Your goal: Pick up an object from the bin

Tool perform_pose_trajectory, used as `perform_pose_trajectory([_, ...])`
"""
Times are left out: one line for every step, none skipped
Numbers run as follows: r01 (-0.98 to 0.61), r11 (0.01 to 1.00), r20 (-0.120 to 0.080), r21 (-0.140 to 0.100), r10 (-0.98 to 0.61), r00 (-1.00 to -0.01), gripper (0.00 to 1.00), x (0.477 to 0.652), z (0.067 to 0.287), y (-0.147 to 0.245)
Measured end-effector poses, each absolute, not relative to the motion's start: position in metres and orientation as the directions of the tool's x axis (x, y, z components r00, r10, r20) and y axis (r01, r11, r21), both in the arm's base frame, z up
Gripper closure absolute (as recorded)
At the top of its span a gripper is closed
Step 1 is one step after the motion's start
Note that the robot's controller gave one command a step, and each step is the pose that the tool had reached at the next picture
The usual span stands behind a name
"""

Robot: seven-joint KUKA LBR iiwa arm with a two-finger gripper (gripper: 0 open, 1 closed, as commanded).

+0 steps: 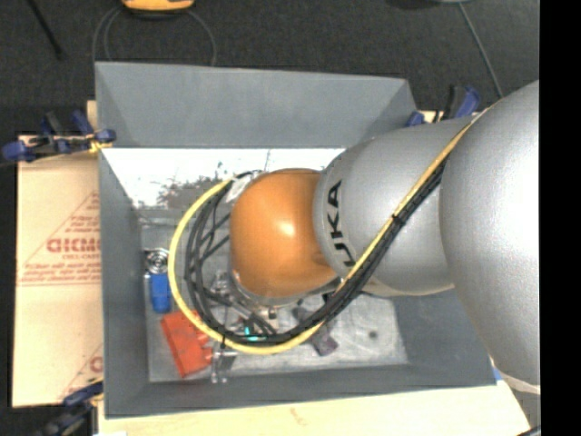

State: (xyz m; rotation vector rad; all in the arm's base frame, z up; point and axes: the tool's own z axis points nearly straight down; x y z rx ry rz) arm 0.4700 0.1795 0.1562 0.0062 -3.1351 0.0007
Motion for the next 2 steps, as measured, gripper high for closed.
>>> perform_pose_trajectory([-0.286,0.958,-0.013,0.0,-0.286,-0.958,0.0,0.487,0.075,0.108])
perform_pose_trajectory([-0.26,0.966,-0.013,-0.001,-0.26,-0.966,0.0,0.521,0.074,0.026])
